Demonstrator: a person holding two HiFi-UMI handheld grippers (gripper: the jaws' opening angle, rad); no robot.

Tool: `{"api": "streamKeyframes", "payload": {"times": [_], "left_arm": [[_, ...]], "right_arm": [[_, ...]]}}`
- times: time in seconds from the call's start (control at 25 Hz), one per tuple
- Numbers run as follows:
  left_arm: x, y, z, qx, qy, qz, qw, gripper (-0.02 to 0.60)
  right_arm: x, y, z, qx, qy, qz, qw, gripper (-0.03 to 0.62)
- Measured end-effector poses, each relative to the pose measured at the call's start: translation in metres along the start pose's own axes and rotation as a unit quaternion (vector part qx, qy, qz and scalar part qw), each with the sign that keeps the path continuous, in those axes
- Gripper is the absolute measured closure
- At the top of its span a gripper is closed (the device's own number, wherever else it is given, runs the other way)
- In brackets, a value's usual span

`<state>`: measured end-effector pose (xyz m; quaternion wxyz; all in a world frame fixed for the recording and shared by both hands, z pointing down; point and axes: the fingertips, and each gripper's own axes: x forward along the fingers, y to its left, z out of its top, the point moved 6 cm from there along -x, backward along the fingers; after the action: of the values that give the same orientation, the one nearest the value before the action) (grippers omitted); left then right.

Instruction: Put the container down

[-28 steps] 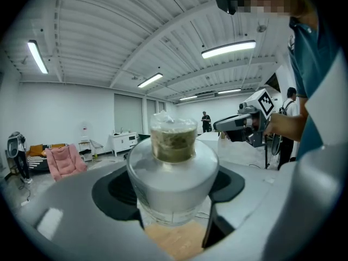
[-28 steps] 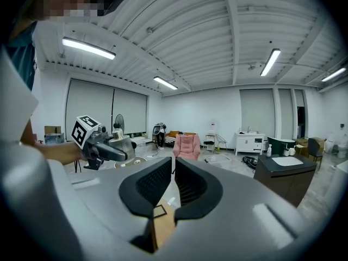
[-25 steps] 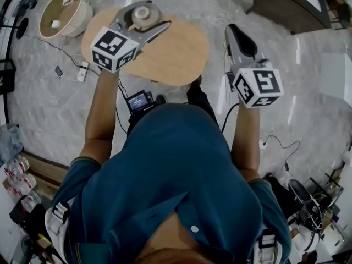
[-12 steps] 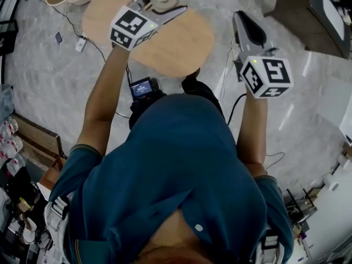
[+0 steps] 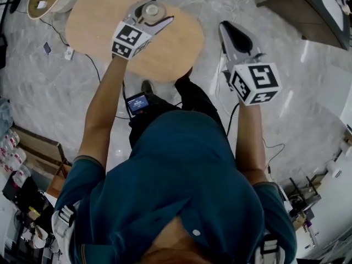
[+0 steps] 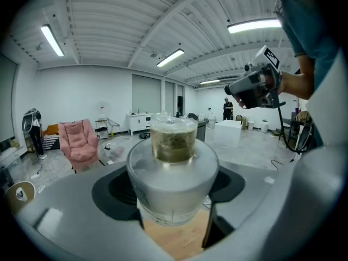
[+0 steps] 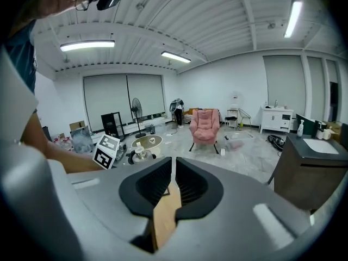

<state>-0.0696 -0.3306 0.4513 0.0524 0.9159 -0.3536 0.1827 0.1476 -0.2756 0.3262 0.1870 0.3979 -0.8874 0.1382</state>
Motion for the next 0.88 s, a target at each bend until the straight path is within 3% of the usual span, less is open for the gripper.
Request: {"api": "streamKeyframes", "payload": {"times": [0.6, 0.88], "left_arm": [[0.101, 0.034, -0.135, -0.033, 0.041, 0.016, 0.9985, 0.247], [0.133, 0.033, -0.19, -0.038, 0.081, 0.01, 0.9959, 0.247]], "right_arm": [[0.06, -0.04, -0.078, 0.039, 0.068, -0.004, 0.997, 0.58], [0.081, -0.048, -0.108, 0.048, 0.095, 0.004, 0.994, 0.58]]}}
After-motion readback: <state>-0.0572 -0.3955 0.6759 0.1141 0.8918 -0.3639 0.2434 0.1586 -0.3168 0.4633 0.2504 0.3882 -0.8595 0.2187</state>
